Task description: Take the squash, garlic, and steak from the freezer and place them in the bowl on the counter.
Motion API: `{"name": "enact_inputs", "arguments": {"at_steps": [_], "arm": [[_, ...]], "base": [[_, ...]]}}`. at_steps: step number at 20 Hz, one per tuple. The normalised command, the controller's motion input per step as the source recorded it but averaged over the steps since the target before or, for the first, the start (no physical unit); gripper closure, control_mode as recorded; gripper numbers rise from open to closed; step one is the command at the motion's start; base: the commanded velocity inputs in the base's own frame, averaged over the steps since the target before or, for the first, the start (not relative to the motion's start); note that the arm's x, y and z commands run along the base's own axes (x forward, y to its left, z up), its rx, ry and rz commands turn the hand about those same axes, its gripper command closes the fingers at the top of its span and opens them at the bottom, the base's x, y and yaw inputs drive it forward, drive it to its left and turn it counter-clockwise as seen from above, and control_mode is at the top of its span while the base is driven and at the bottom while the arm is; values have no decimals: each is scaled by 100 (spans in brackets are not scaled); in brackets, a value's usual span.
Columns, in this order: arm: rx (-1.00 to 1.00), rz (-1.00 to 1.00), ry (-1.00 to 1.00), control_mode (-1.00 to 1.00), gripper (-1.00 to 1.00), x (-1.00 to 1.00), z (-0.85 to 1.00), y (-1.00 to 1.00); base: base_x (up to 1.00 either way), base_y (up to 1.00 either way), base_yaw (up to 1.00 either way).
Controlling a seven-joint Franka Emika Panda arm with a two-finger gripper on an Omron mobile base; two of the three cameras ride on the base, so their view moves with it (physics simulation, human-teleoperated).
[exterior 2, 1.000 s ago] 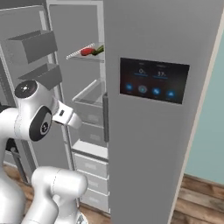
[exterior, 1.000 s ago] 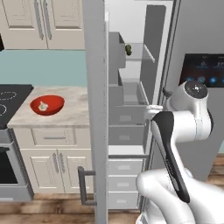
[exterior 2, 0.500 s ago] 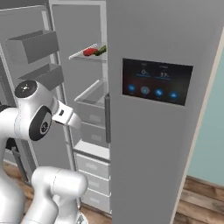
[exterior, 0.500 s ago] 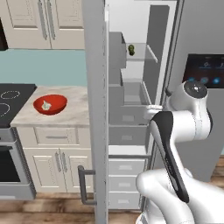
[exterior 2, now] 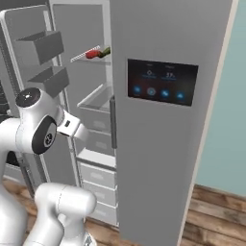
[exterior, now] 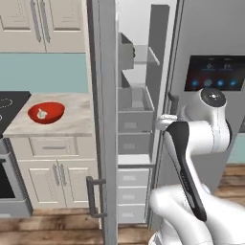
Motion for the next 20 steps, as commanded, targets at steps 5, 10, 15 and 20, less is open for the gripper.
{"name": "enact_inputs", "arguments": {"at_steps": [5,10,15,20], "arm": [[0,0,0,100,-100,0,0,0],[0,0,0,100,-100,0,0,0],[0,0,0,100,-100,0,0,0],[0,0,0,100,-100,0,0,0]], "base": [[-30,20,-1],[95,72,0],[100,99,6],[-2,75,24]]}}
